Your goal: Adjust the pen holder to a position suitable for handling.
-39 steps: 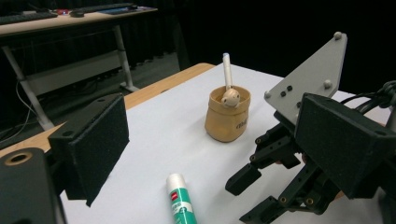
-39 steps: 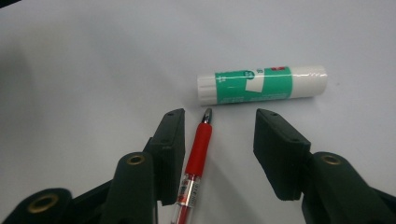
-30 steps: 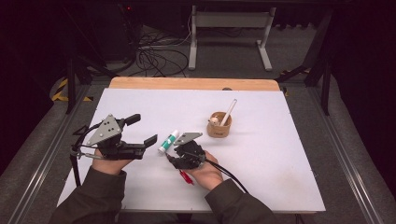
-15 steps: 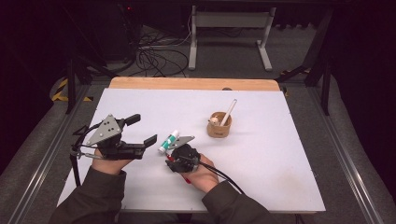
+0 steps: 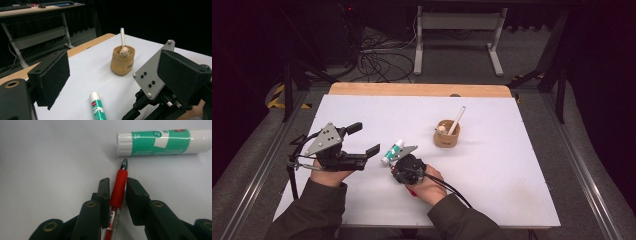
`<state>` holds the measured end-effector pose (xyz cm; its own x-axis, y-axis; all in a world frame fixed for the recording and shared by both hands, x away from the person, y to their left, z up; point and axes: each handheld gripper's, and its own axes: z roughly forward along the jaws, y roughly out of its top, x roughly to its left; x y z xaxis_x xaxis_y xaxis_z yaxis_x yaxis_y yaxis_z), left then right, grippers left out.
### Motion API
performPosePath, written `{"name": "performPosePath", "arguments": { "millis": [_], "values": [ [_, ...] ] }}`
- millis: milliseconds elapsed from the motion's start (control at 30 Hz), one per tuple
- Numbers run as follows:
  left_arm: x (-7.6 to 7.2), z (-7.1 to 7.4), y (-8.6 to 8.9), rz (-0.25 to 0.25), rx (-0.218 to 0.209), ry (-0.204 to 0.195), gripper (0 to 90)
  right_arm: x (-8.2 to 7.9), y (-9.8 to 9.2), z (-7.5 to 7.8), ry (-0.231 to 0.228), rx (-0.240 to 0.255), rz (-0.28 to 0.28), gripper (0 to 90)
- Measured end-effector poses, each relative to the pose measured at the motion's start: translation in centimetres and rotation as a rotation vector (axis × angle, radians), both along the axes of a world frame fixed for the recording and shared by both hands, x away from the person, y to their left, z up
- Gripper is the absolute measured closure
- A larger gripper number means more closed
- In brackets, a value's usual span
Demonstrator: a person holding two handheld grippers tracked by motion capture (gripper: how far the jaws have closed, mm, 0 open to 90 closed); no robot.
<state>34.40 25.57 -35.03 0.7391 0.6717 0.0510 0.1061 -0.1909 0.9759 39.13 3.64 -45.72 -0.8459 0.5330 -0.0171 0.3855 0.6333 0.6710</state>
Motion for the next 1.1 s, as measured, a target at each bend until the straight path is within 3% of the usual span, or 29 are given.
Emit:
{"name": "performPosePath", "arguments": {
  "millis": [333, 533, 567, 733, 933, 1100],
  "values": [
    [0.0, -0.1, -0.3, -0.005, 0.011, 0.003, 12.0, 0.3, -0.2, 0.0, 0.009, 0.012, 0.008, 79.4],
    [0.0, -0.1, -0.3, -0.004, 0.008, 0.001, 12.1, 0.4, -0.5, -0.1, -0.009, -0.002, 0.047, 80.9],
    [0.0, -0.1, -0.3, -0.003, 0.009, 0.002, 12.1, 0.4, -0.4, -0.1, -0.002, 0.02, 0.02, 81.0],
    [-0.1, -0.1, -0.2, -0.002, 0.005, -0.002, 12.2, 0.2, -0.6, 0.1, -0.005, 0.052, 0.026, 81.0],
    [-0.1, -0.1, -0.3, -0.004, 0.003, -0.001, 12.4, -0.2, -1.0, 1.2, -0.06, 0.111, 0.052, 81.1],
    [-0.1, -0.1, -0.4, -0.011, 0.005, -0.002, 12.5, -0.5, -1.6, 2.3, -0.118, 0.154, 0.036, 81.1]
  ]
}}
